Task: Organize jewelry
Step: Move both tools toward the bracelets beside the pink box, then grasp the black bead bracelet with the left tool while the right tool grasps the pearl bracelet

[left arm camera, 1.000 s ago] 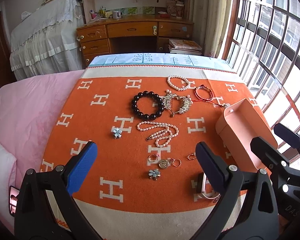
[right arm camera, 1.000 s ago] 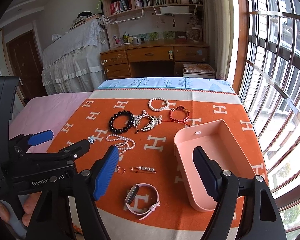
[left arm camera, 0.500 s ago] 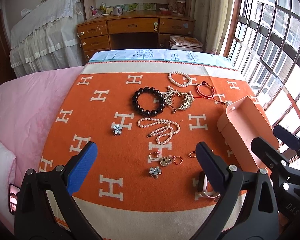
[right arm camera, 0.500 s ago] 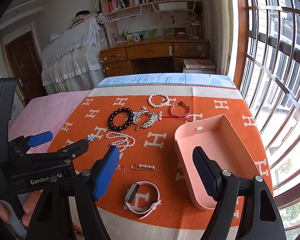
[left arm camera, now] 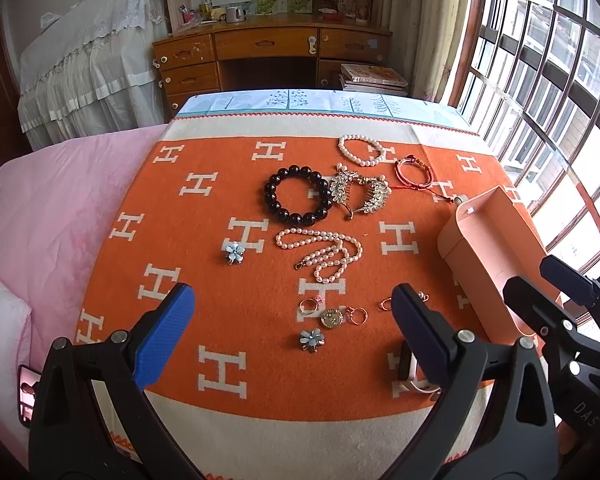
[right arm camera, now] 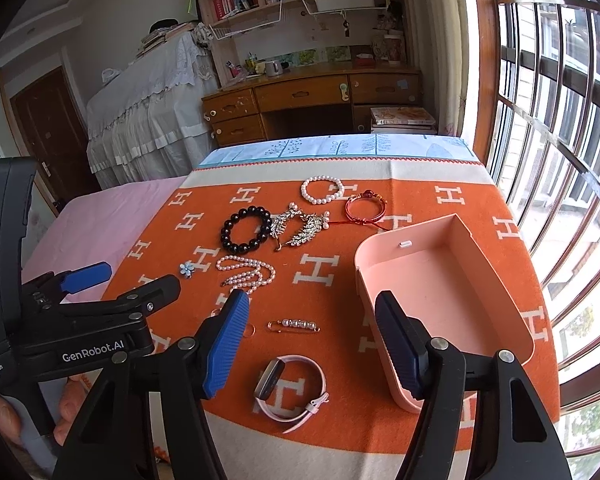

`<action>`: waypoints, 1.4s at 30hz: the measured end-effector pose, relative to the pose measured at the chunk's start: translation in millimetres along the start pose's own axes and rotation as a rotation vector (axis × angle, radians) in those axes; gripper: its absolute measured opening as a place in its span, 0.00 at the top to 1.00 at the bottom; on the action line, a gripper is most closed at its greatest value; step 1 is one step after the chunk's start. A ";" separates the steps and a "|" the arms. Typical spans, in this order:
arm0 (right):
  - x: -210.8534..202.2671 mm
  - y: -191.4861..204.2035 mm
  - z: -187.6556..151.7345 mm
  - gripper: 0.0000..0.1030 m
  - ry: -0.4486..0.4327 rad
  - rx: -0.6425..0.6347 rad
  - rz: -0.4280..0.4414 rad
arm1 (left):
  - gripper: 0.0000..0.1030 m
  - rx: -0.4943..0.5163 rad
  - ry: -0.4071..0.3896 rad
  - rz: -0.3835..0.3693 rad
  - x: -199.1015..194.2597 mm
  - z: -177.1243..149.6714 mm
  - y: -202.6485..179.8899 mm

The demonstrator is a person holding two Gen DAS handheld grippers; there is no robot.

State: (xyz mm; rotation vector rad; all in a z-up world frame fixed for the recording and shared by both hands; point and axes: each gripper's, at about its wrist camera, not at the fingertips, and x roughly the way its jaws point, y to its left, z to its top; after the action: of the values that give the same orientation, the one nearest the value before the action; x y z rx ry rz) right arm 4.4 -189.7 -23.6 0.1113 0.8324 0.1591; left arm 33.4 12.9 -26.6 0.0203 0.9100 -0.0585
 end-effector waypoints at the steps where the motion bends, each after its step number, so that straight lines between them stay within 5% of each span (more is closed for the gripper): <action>1: 0.7 -0.9 -0.1 0.34 0.002 0.001 0.003 | 0.05 -0.002 0.004 -0.006 1.1 0.3 0.6; 17: 17.6 -8.8 20.5 0.34 0.053 0.020 0.048 | 0.05 -0.042 0.035 -0.077 15.1 27.5 28.2; 28: 26.2 -13.8 119.4 0.34 0.056 -0.036 0.049 | 0.05 0.054 0.005 -0.053 17.6 120.5 46.3; 33: 64.6 -23.9 183.4 0.35 0.099 -0.017 0.020 | 0.05 0.086 0.007 -0.032 42.7 164.5 47.8; 36: 104.9 -29.0 208.3 0.39 0.158 -0.008 0.025 | 0.10 0.113 0.071 -0.043 78.6 175.5 41.5; 40: 172.6 -35.6 221.5 0.51 0.255 0.005 0.027 | 0.31 0.085 0.212 -0.075 140.6 172.7 40.7; 42: 203.5 -38.4 220.7 0.54 0.289 0.007 0.003 | 0.32 0.051 0.257 -0.074 166.6 168.4 45.1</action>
State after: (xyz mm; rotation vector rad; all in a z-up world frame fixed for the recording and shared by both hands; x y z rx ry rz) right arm 306.9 -197.9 -30.1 0.0975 1.1212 0.1779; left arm 270.8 43.7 -55.1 0.0426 1.1659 -0.1503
